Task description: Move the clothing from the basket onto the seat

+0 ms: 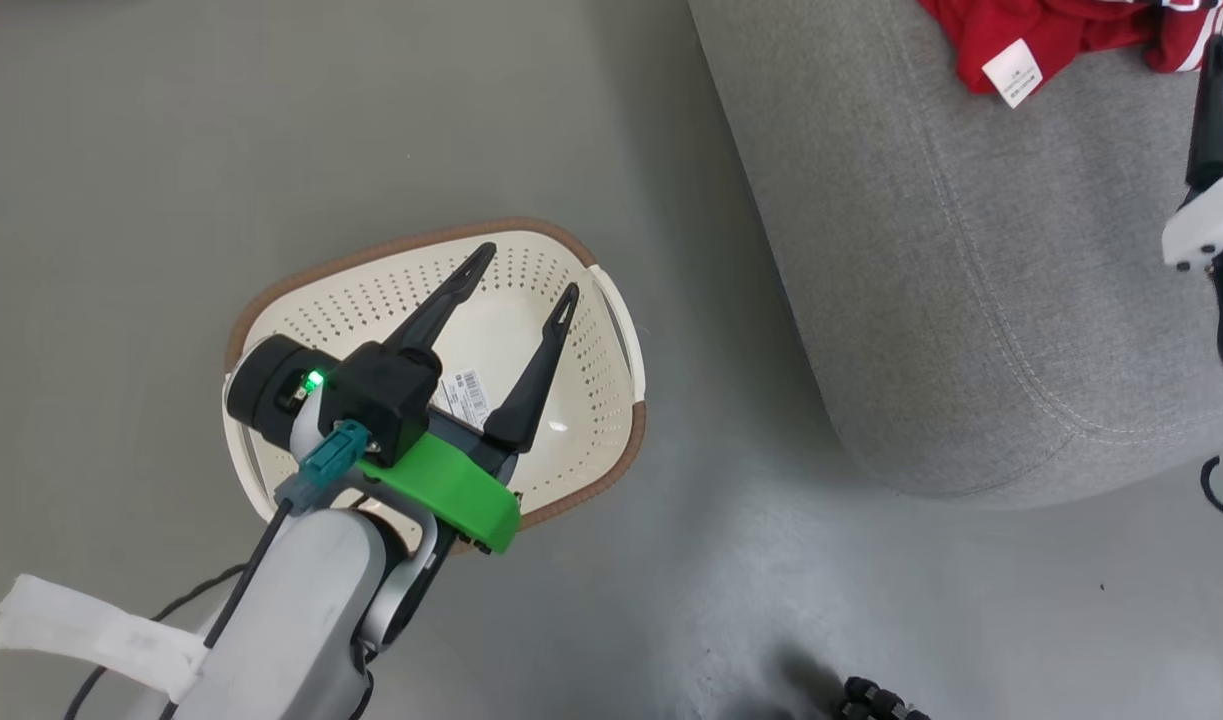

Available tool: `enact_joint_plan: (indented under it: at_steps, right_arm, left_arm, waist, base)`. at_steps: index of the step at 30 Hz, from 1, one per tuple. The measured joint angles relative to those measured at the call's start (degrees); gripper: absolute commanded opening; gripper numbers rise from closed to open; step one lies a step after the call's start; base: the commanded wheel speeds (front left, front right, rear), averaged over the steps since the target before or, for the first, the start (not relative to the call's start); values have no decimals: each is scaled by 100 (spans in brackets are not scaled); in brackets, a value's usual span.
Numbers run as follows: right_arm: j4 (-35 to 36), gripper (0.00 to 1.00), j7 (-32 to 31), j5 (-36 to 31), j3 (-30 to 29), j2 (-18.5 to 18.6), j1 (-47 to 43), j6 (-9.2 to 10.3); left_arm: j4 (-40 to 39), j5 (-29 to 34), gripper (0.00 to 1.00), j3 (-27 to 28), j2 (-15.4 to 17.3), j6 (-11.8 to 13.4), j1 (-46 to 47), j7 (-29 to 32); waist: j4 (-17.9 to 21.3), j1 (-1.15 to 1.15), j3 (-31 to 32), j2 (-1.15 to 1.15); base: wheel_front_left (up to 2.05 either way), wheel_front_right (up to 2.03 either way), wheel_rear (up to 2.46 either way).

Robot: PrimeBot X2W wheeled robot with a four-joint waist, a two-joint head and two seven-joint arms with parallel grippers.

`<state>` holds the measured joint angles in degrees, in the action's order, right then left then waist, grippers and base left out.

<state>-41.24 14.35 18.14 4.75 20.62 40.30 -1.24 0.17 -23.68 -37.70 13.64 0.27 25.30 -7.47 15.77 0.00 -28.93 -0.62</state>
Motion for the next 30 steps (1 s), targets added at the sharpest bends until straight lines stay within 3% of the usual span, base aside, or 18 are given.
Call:
enact_joint_plan:
  at_steps: [17,30]
  right_arm:
    - [797,100,7,-169,125,-131,-636,-179]
    - [975,100,8,-209,460,-680,-1489,-277]
  left_arm:
    - [713,-450,100,316,-323,34,-425,-508]
    - [1290,-743,100,771,-368,237,-1108,-628]
  waist:
    - [-318,0,1040,0]
    - [-1019,0,1979,0]
  base:
    - [0,0,0]
    - [0,0,0]
